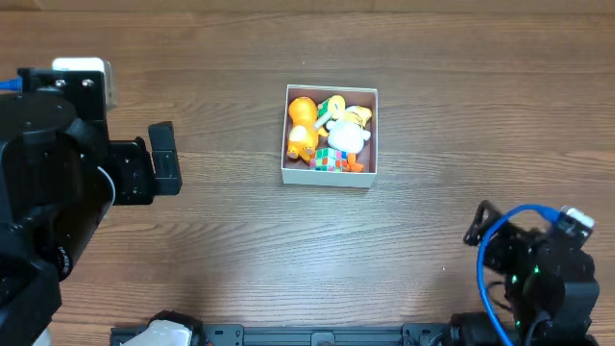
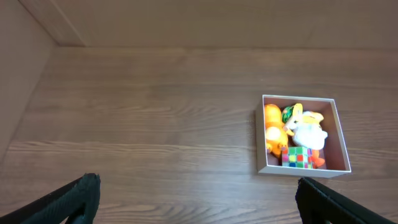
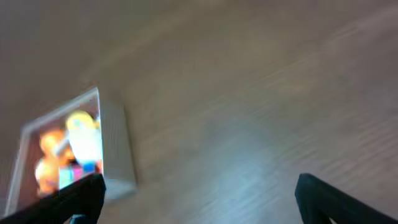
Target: Pack container
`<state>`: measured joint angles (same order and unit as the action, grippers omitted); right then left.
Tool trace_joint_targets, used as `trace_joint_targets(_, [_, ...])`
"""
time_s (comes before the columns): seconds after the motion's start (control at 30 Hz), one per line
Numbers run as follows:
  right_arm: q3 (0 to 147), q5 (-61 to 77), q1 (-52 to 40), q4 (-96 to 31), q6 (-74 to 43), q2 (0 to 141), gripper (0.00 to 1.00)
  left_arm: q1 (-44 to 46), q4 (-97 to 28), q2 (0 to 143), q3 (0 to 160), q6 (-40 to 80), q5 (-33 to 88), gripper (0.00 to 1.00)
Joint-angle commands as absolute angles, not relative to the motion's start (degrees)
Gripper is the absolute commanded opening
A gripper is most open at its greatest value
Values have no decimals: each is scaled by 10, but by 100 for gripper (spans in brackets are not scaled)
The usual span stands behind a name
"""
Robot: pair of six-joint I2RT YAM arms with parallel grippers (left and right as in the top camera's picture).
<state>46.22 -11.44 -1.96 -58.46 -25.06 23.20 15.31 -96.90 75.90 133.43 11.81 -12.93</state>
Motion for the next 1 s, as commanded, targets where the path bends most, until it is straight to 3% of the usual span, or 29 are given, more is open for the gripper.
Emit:
trace_joint_targets(0.0, [376, -125, -15, -480, -251, 189, 100, 150, -968, 761, 1332, 111, -139, 100])
trace_joint_targets(0.2, [231, -92, -15, -376, -246, 99, 100, 150, -968, 761, 1332, 111, -139, 100])
trace_joint_targets(0.47, [154, -89, -15, -345, -95, 25, 100, 150, -968, 761, 1332, 111, -139, 100])
trace_joint_targets(0.97, [89, -87, -15, -335, -91, 2, 100, 150, -968, 761, 1332, 111, -139, 100])
